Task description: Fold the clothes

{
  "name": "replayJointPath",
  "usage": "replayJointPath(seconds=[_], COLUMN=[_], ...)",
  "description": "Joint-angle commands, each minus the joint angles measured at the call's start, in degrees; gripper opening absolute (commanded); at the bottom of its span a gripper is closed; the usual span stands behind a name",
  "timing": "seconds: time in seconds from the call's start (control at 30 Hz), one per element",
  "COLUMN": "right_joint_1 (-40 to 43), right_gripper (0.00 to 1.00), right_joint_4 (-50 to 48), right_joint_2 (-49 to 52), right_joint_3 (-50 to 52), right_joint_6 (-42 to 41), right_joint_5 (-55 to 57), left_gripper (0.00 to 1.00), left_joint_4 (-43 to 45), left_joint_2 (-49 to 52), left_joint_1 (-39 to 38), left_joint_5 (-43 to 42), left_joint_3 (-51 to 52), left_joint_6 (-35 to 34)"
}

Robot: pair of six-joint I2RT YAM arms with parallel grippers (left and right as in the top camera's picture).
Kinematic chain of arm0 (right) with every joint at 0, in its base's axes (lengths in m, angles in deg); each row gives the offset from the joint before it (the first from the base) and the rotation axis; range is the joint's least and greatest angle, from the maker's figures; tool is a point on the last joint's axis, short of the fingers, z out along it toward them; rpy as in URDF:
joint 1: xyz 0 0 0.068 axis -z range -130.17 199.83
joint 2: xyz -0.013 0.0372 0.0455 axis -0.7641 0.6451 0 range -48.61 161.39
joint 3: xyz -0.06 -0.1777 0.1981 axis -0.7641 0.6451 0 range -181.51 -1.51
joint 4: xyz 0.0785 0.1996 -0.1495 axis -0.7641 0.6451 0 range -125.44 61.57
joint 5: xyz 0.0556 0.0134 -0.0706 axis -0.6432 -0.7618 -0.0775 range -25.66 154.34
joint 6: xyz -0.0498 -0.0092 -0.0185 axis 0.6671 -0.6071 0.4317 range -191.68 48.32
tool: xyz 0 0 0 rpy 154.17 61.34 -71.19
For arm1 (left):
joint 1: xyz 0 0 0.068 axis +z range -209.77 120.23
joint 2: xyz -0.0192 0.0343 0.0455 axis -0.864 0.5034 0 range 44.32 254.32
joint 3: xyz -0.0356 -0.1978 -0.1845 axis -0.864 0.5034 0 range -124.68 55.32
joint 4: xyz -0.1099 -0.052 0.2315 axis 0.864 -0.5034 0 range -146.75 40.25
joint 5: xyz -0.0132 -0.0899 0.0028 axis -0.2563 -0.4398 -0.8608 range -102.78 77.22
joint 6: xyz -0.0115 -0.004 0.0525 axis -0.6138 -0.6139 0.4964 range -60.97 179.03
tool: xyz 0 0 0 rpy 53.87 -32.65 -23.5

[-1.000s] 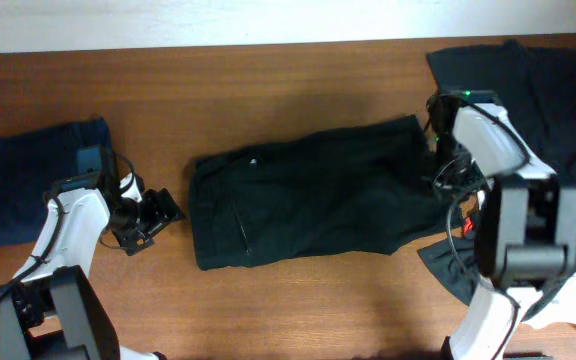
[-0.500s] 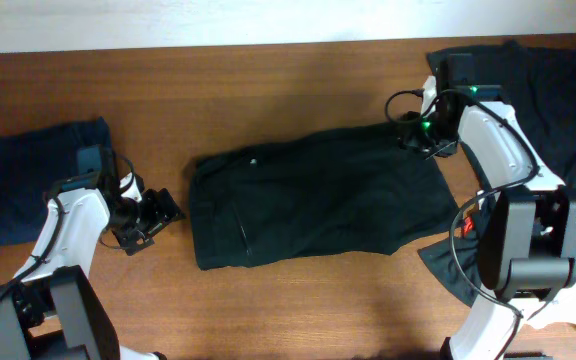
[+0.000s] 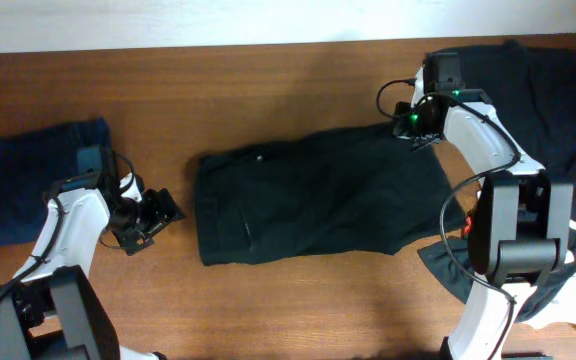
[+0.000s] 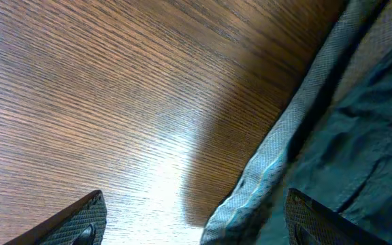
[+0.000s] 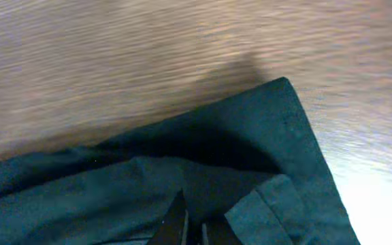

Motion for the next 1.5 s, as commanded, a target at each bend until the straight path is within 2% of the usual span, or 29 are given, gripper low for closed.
replayJointPath(seconds=[0.0, 0.07, 0.13, 0.2, 0.23, 0.27, 0.3, 0.4, 0.53, 0.63, 0.83, 1.0, 1.03, 1.1, 1.13, 1.17, 1.2, 1.23, 1.27, 1.3, 1.33, 1.37, 1.4, 1.43, 1.47], right_joint_1=[-0.1, 0.0, 0.0, -0.1, -0.1, -0.1, -0.1, -0.1, -0.1, -0.1, -0.1, -0.1, -0.1, -0.1, -0.1, -0.1, -0.1, -0.1, -0.1, -0.2, -0.2, -0.3, -0.6, -1.6, -2.4], right_gripper=[0.05, 0.1, 0.32, 0.48, 0.63, 0.73, 0.79, 0.81, 0.83, 0.84, 0.84, 0.84, 0.84, 0.84, 0.85, 0.85, 0.84, 0.84, 0.83, 0.73, 0.5, 0.39, 0.21, 0.1, 0.08], right_joint_4=[1.9, 2.5, 2.3, 2.6, 3.6, 5.3, 7.9, 17.4, 27.8, 33.6, 41.1, 42.7, 42.7, 42.7, 42.7, 42.8, 42.8, 42.8, 42.8, 42.9, 42.8, 42.8, 42.9, 42.9, 42.6], right_joint_2=[0.2, 0.2, 0.3, 0.3, 0.2, 0.0, -0.4, -3.2, -7.6, -10.4, -10.9, -10.9, -10.9, -10.9, -10.9, -10.9, -10.9, -10.9, -10.9, -10.9, -10.9, -10.8, -10.6, -10.3, -10.1], right_joint_3=[0.3, 1.7, 3.3, 4.0, 4.0, 3.7, 2.9, -1.3, -6.5, -7.6, -7.6, -7.6, -7.6, -7.6, -7.6, -7.6, -7.6, -7.6, -7.6, -7.6, -7.6, -7.6, -7.5, -7.4, -7.0], right_joint_6=[-2.7, -2.7, -2.7, -2.7, -2.7, -2.7, -2.7, -2.7, -2.7, -2.7, -2.7, -2.7, -2.6, -2.6, -2.6, -2.0, 0.0, 1.0, 2.2, 3.8, 5.2, 5.4, 5.4, 5.7, 6.3], right_joint_5=[12.7, 15.1, 15.6, 15.6, 15.6, 15.6, 15.6, 15.6, 12.1, 8.8, 8.0, 8.0, 8.0, 8.0, 8.0, 7.2, 5.4, 4.1, 2.2, -0.1, -2.8, -4.2, -6.0, -8.0, -9.1], left_gripper=[0.83, 0.83, 0.83, 0.85, 0.87, 0.87, 0.93, 0.97, 0.98, 0.99, 0.99, 0.97, 0.89, 0.67, 0.48, 0.18, 0.05, 0.0, 0.0, 0.0, 0.0, 0.01, 0.0, 0.01, 0.0], left_joint_4=[0.2, 0.2, 0.2, 0.1, -0.1, -0.1, 0.0, 1.6, 5.2, 8.3, 12.2, 17.4, 18.6, 19.8, 19.9, 19.9, 19.3, 18.4, 16.5, 14.1, 11.8, 9.0, 6.3, 2.2, -0.4], left_joint_2=[0.3, 0.3, 0.3, 0.3, 0.3, 0.3, 0.3, 0.3, 0.5, 1.5, 9.0, 17.6, 19.4, 21.1, 21.2, 21.1, 21.0, 20.9, 20.7, 20.4, 19.8, 18.9, 17.8, 15.8, 14.4], left_joint_1=[-0.2, -0.2, -0.2, -0.2, -0.2, -0.2, -0.2, -1.1, -3.1, -6.6, -12.1, -14.8, -15.7, -17.0, -17.4, -17.5, -17.0, -16.5, -15.6, -14.5, -13.7, -13.0, -12.0, -10.5, -9.9], left_joint_5=[-0.2, -0.2, -0.2, -0.3, -0.3, -0.4, -0.5, -1.0, -8.5, -10.1, -11.0, -21.7, -24.4, -25.4, -24.4, -22.6, -20.3, -18.4, -15.6, -13.6, -12.2, -10.1, -8.3, -5.8, -4.6], left_joint_3=[-0.1, -0.1, -0.1, -0.1, -0.1, -0.1, -0.1, -0.1, -0.1, -0.1, -0.1, -0.1, -0.1, -0.1, -0.1, -0.2, -0.6, -1.1, -2.2, -3.8, -5.3, -7.2, -9.3, -13.0, -15.3], left_joint_6=[0.9, 0.9, 0.9, 0.9, 0.9, 0.9, 1.0, 4.2, 9.7, 10.0, 9.9, 9.9, 9.9, 9.9, 9.9, 9.9, 9.9, 9.9, 9.9, 9.9, 9.9, 9.9, 9.9, 9.9, 9.9])
